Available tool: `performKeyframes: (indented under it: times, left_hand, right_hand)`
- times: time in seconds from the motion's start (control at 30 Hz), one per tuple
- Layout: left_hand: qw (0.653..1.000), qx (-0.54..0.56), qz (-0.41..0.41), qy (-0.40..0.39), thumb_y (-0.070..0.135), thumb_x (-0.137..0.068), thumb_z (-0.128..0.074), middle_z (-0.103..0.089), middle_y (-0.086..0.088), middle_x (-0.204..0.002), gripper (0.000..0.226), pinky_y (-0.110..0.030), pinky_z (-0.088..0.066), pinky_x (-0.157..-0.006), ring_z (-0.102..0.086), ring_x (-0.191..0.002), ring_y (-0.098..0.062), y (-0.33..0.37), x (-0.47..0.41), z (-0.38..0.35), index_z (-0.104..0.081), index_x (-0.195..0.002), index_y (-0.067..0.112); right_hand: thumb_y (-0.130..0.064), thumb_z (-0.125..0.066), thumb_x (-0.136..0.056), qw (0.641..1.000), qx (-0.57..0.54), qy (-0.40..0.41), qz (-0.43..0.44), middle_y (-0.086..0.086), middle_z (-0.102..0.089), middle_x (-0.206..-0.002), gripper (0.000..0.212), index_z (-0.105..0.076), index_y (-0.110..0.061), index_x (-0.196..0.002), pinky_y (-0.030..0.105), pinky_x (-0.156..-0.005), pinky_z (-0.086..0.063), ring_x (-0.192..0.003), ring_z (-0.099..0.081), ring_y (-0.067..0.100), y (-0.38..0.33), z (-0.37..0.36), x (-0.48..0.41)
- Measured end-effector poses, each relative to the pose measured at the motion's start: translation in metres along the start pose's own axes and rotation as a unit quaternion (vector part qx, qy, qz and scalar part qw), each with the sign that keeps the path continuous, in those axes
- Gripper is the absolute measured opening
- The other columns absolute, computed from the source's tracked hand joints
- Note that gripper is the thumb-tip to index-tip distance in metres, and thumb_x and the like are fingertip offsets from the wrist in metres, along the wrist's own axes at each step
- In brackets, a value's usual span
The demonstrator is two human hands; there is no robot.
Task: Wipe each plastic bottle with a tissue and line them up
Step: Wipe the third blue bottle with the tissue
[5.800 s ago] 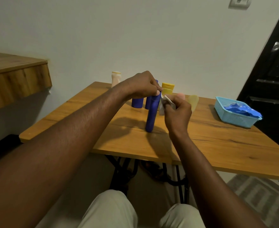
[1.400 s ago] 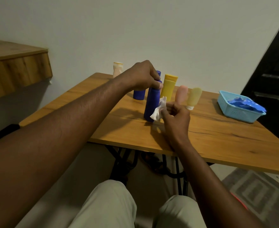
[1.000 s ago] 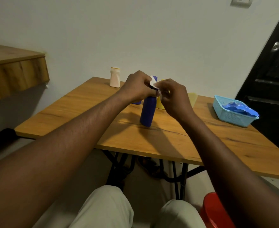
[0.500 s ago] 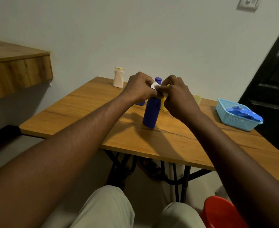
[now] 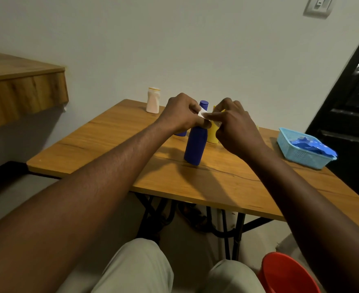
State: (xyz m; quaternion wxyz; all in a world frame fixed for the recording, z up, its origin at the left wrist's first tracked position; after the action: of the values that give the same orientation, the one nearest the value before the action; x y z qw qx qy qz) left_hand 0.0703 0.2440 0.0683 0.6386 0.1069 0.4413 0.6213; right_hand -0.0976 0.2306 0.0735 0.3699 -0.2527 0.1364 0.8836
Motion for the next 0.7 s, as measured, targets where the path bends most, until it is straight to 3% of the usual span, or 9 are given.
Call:
performKeyframes:
  times: [0.23, 0.53, 0.63, 0.7]
  left_hand:
    - [1.0, 0.0, 0.001, 0.002, 0.026, -0.074, -0.09, -0.074, 0.004, -0.091, 0.034, -0.021, -0.046, -0.069, -0.065, -0.087, -0.008, -0.001, -0.004, -0.004, -0.08, -0.104, 0.015]
    - [1.0, 0.012, 0.0, 0.015, 0.023, -0.073, -0.091, -0.071, 0.005, -0.089, 0.033, -0.018, -0.046, -0.07, -0.064, -0.086, -0.008, -0.001, -0.002, -0.008, -0.078, -0.102, 0.013]
    - [1.0, 0.011, 0.005, 0.014, 0.024, -0.073, -0.091, -0.075, 0.003, -0.093, 0.032, -0.021, -0.05, -0.073, -0.068, -0.09, -0.012, -0.003, -0.004, -0.008, -0.079, -0.101, 0.012]
    - [1.0, 0.016, 0.011, 0.013, 0.029, -0.072, -0.092, -0.076, 0.002, -0.093, 0.035, -0.022, -0.052, -0.073, -0.069, -0.089, -0.012, -0.006, -0.005, -0.007, -0.079, -0.1, 0.013]
  right_hand:
    - [-0.003, -0.054, -0.095, 1.0, 0.001, -0.013, -0.017, 0.01, -0.05, -0.126, 0.058, -0.05, -0.028, -0.147, 0.036, -0.085, -0.041, -0.117, -0.044, 0.027, 0.0, -0.005, -0.003]
    - [0.003, -0.051, -0.094, 0.998, -0.046, 0.022, -0.027, 0.009, -0.053, -0.118, 0.053, -0.06, -0.023, -0.139, 0.038, -0.082, -0.045, -0.109, -0.045, 0.025, 0.012, -0.006, 0.005]
    - [0.001, -0.055, -0.094, 0.99, -0.104, 0.05, -0.078, 0.006, -0.052, -0.112, 0.046, -0.062, -0.016, -0.137, 0.035, -0.077, -0.045, -0.102, -0.047, 0.021, 0.015, -0.014, 0.006]
    - [0.0, -0.055, -0.094, 0.966, -0.209, 0.072, -0.137, 0.001, -0.052, -0.109, 0.041, -0.064, -0.009, -0.132, 0.037, -0.078, -0.051, -0.101, -0.052, 0.02, 0.019, -0.021, 0.006]
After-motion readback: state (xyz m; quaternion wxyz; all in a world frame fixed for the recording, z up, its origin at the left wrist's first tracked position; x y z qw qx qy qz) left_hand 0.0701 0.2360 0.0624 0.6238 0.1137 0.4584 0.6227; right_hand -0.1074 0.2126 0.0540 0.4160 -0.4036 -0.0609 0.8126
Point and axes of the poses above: each hand's wrist, its own x-axis away from the middle knuckle, its own z-axis out of the back of the hand, y = z × x, the point moved 1 cm from there along -x, towards the middle knuckle
